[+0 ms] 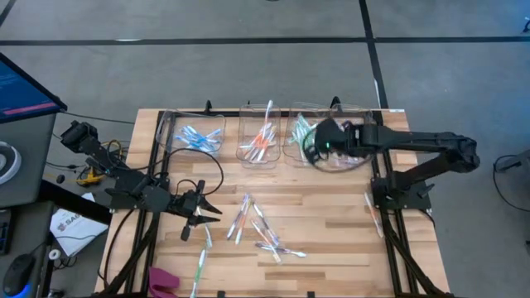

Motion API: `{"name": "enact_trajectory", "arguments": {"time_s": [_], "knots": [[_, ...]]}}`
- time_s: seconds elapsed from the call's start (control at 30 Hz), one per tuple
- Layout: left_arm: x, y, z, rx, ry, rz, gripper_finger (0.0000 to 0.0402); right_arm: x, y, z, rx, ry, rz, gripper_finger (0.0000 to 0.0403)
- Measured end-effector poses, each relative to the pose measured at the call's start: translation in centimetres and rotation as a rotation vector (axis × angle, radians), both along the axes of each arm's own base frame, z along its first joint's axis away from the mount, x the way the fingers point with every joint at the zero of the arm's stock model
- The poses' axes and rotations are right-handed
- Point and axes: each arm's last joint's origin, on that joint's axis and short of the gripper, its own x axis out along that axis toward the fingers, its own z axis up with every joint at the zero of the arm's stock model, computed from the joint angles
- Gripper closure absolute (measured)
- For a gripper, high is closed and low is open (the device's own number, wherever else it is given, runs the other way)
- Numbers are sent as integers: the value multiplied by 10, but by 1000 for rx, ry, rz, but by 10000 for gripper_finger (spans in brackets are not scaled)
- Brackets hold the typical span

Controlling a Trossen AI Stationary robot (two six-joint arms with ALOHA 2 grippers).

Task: Pick & Place Toothbrushes
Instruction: Put the green toothbrush into the middle right transparent bin, then put the violet toothbrush into the right transparent bin

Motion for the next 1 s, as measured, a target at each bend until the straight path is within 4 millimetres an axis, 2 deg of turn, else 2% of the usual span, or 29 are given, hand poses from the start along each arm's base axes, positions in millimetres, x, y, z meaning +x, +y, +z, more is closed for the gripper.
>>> {"name": "enact_trajectory", "arguments": {"time_s": [0.23, 0.47, 0.6, 0.77, 0.9, 1.0], "knots": [[4, 6, 0, 82, -16, 24, 311, 11, -53, -15, 92, -71, -78, 389], [5, 8, 0, 81, -17, 35, 311, 20, -91, -44, 179, -30, -156, 389], [5, 8, 0, 81, -17, 35, 311, 26, -101, -61, 219, 11, -181, 372], [5, 8, 0, 80, -17, 34, 311, 35, -104, -77, 230, 65, -156, 317], [5, 8, 0, 75, -16, 35, 311, 39, -102, -81, 239, 85, -152, 265], [5, 8, 0, 72, -15, 32, 311, 41, -98, -70, 237, 99, -75, 229]]}}
